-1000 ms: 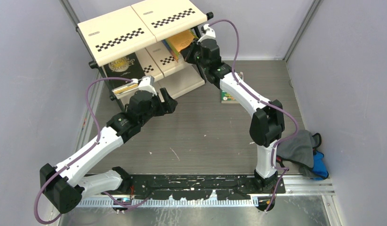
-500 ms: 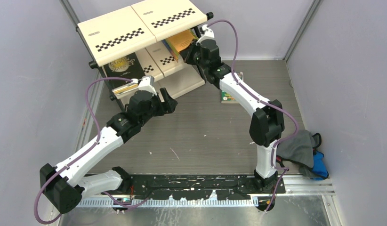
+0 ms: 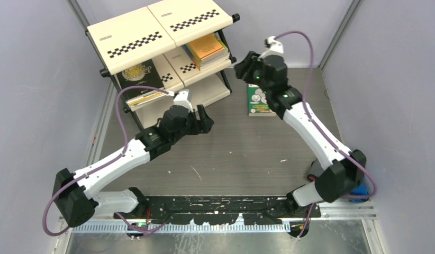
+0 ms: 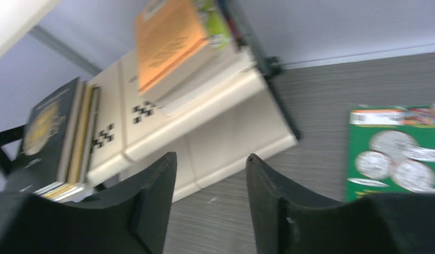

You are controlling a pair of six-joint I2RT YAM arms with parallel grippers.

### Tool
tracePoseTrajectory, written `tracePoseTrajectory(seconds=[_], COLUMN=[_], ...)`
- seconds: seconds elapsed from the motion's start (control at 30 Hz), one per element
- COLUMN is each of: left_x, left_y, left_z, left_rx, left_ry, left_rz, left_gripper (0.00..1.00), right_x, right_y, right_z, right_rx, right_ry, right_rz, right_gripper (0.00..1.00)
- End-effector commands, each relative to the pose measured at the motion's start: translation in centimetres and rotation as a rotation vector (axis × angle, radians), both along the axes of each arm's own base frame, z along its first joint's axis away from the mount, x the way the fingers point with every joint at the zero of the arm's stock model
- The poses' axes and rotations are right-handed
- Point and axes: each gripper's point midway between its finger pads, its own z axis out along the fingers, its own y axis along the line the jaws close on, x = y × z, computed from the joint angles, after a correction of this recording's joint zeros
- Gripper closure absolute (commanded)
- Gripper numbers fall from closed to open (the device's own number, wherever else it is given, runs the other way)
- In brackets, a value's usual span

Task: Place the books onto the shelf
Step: Place the book on the shelf, then pick up the book from the center of the board.

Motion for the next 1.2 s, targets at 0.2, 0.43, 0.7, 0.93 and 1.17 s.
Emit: tracePoseTrajectory(seconds=[0.2, 0.43, 0.7, 0.93, 1.17], left_x=[-0.1, 0.7, 2.6, 5.7, 9.9], left_y=[-8.5, -12.6, -15.6, -17.5, -19.3], left_z=[1.9, -0.8, -2.9, -4.8, -7.4], left_rx=[-0.097, -0.094, -0.086, -0.11, -0.123], left_ry=[-0.038, 0.013, 0.022, 0.044, 0.07], left_rz=[-0.106, -0.175, -0.212, -0.196, -0.179], left_gripper=[0.28, 0.28, 0.27, 0.27, 0.27], right_x=[-1.2, 1.4, 4.2, 5.3, 6.5], right_y=[-14.0, -16.7, -19.6, -19.9, -19.9], right_z=[-9.2, -16.1, -20.5, -24.1, -27.3], right_rx=[0.021, 0.089, 0.09, 0.031, -0.008], right_ry=[0.237, 0.373, 0.45, 0.538, 0.601], right_rz=[-0.305, -0.361, -0.436, -0.436, -0.421], right_gripper=[0.3, 0.25, 0.23, 0.22, 0.22])
